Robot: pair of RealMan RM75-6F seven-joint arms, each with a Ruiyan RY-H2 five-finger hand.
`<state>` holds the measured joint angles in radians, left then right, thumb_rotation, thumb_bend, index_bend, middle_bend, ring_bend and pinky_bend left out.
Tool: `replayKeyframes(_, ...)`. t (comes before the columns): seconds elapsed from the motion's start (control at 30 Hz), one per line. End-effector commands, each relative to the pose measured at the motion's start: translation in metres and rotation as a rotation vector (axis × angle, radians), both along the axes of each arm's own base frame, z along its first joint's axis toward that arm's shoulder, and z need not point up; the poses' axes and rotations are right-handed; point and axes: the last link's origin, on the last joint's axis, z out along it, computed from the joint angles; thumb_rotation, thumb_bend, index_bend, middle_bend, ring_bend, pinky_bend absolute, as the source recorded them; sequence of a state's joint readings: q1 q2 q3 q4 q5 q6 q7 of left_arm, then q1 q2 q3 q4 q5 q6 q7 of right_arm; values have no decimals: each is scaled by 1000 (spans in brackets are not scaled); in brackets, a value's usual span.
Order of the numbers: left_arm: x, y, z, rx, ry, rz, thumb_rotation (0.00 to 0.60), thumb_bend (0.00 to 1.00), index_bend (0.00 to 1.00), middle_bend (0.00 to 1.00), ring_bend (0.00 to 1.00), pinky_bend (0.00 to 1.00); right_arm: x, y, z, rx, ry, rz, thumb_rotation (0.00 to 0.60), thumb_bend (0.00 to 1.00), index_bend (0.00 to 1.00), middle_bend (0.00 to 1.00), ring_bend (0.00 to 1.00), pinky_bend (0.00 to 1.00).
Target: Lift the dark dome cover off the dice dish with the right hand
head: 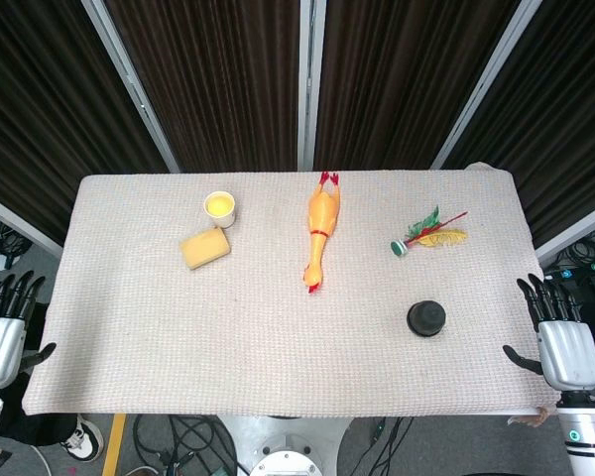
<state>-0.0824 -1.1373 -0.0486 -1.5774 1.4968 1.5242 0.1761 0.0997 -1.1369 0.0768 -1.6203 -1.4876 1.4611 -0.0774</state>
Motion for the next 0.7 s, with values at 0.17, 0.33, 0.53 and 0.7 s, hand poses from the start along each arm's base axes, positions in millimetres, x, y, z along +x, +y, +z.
replayKeyframes(0.17, -1, 1, -4, -9, -4, 2, 600, 113, 67, 33, 0, 99, -4, 1, -3, 13, -3, -16, 600, 29, 0, 27, 0, 0)
replayKeyframes(0.33, 1, 4, -3, -9, -4, -6, 600, 113, 66, 33, 0, 100, -11, -3, -10, 37, -13, -53, 600, 30, 0, 31, 0, 0)
replayKeyframes(0.53, -1, 0, -4, -19, -5, 0, 600, 113, 67, 33, 0, 99, -20, -9, -26, 95, -37, -98, 600, 30, 0, 31, 0, 0)
replayKeyframes(0.7, -6, -1, -6, -17, -18, 13, 600, 113, 66, 33, 0, 100, -26, -18, -45, 161, -75, -126, 600, 31, 0, 33, 0, 0)
